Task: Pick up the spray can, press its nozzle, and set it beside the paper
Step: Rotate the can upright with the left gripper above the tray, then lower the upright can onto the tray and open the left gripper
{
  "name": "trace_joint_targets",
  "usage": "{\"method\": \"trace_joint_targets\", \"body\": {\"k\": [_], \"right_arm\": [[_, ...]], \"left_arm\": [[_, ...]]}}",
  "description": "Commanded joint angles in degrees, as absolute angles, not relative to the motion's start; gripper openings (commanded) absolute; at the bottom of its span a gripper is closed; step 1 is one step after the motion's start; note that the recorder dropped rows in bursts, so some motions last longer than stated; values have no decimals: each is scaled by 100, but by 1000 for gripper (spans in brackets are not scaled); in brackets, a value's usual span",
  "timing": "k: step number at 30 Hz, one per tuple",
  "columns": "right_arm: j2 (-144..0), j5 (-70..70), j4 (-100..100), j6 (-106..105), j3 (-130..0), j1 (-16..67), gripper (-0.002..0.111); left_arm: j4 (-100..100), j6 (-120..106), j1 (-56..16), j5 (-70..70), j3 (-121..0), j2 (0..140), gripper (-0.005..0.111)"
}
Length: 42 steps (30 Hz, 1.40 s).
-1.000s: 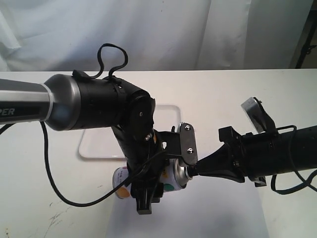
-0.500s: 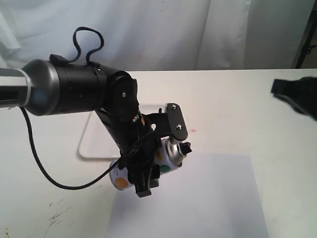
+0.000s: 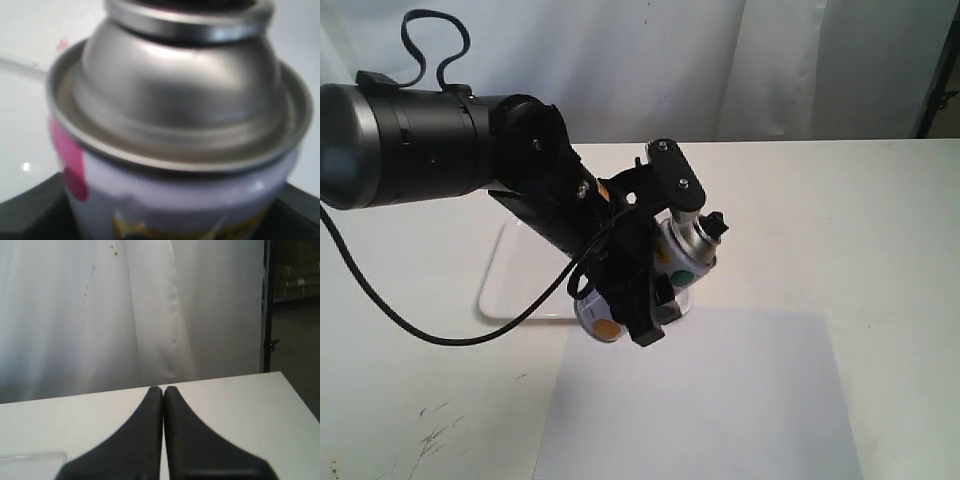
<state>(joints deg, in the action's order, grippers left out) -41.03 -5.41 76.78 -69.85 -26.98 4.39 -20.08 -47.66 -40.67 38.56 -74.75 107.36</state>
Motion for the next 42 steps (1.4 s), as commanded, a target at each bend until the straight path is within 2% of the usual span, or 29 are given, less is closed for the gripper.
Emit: {"method": "trace_joint_targets", "body": {"k": [1,6,10,16,22,30,35,42], "right_arm": [[-3109,-280,7455,-7070,-2096,398,0],[-2380,-263,7339,-7070,-1477,398,0],[-2179,0,7350,-6955,-1216,398,0],[-2176,-117,7532,-6816,-1052,398,0],[-2176,-99,7737,-6743,-1052,398,0],[-2176,-122,7737,-6730,-1052,398,0],[-2176,-122,7737,-6730,-1052,398,0],[-2176,-137,7737,-6729,-1052,398,0]], "left_arm": [[-2485,-4944,-4054,3290,-7543,10597,0],[-3462,-5475,-3892,2882,-7543,10597,0],[-4895,-6390,-3343,3015,-7543,10597,0],[-7841,-8969,-2545,3819,-7543,10597,0],[-8493,-10114,-2112,4008,-7543,10659,0],[-9358,-11095,-1557,5023,-7543,11196,0],[-9995,-11990,-1431,5298,-7543,11691,0],[-9995,-11990,-1410,5265,-7767,12373,0]]}}
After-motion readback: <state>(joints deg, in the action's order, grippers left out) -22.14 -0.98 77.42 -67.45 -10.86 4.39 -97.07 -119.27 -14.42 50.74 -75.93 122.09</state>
